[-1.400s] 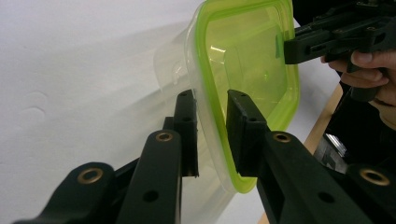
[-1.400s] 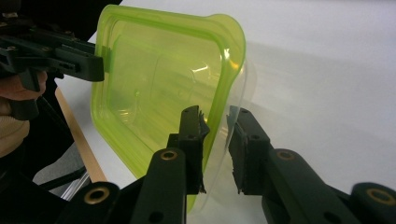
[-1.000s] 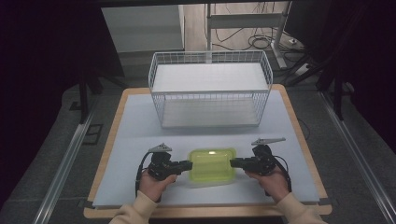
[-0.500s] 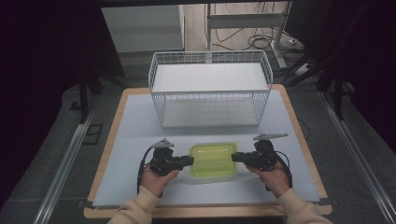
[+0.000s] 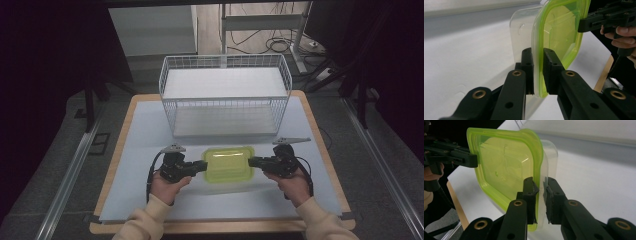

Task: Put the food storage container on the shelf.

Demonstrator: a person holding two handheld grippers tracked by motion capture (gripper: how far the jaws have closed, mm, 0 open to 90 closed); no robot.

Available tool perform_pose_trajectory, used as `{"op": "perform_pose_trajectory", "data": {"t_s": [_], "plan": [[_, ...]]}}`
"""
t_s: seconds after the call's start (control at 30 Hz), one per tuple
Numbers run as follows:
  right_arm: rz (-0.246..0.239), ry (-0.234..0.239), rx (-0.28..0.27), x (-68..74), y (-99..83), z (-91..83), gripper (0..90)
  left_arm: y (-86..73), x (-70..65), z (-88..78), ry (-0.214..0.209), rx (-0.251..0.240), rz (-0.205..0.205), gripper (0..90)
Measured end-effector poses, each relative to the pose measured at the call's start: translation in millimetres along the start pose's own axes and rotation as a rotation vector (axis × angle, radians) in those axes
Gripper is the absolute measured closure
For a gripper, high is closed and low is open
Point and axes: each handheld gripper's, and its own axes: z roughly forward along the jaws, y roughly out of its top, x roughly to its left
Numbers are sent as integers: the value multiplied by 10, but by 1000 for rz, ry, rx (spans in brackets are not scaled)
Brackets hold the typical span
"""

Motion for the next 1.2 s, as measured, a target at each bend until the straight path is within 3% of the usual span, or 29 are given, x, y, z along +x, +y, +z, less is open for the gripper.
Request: {"op": "perform_pose_trajectory", "data": {"t_s": [0.67,1.2], "plan": [[-59,-36,-37,149,308,-136,799,271,-62,-125,27,-27,27,804],[-100,-57,-71,343,671,-360,799,633,-208,-356,50,-60,75,803]]}}
